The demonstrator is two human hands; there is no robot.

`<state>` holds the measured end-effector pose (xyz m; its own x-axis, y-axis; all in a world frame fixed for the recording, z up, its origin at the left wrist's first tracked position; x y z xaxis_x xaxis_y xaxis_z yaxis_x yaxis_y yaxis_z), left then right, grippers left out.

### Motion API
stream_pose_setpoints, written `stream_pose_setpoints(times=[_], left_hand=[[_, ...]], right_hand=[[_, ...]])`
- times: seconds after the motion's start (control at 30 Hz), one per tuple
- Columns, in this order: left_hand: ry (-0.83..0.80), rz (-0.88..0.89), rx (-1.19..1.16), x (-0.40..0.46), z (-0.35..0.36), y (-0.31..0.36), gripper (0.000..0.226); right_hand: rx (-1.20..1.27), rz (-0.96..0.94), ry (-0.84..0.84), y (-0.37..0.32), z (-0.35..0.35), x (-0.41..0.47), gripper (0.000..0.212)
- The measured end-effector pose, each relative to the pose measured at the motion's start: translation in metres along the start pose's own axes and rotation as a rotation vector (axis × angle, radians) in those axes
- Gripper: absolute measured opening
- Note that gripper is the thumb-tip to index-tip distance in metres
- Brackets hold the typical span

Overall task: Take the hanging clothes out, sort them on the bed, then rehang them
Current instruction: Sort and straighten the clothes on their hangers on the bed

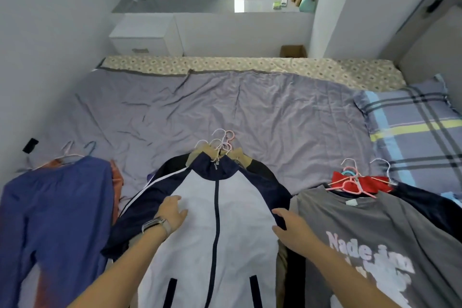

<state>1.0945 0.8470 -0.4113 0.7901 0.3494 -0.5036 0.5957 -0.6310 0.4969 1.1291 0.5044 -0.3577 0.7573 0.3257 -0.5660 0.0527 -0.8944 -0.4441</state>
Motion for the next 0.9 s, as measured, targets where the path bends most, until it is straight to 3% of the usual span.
stream_pose_setpoints(times=[0.13, 0.3, 0.53, 0.67, 0.8, 0.9], left_hand=[[-0.019, 0.004, 0.060, 0.070, 0.007, -0.016, 0.057], [0.051, -0.193, 0.046, 0.127, 0.004, -0.035, 0.056], [0.027, -0.045, 0.109, 0.189, 0.015, -0.035, 0.062], [0.042, -0.033, 0.200, 0.179, 0.009, -0.030, 0.037], [0.311, 0.078, 0.134, 0.129, -0.022, -0.004, 0.017], [0.384, 0.152, -0.029, 0.085, -0.030, -0.002, 0.012]], right_hand=[[-0.027, 0.045, -0.004, 0.002, 0.014, 0.024, 0.052], [0.018, 0.094, -0.008, 0.014, 0.028, 0.039, 0.052], [0.041, 0.168, -0.054, 0.042, 0.057, 0.035, 0.045], [0.010, 0.161, -0.076, 0.052, 0.055, 0.026, 0.043], [0.020, 0.182, -0.090, 0.056, 0.056, 0.013, 0.043], [0.041, 0.180, -0.097, 0.053, 0.057, 0.002, 0.048]])
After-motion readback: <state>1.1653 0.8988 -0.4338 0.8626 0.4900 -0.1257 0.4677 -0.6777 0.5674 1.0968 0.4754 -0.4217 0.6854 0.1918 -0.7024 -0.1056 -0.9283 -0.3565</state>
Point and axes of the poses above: each hand's wrist, its own x-axis towards the middle knuckle, its own z-axis out of the palm, y = z × x, the point moved 9 cm from there along x, towards the middle knuckle, and after that the axes turned 10 degrees about -x, right-handed, at the moved point
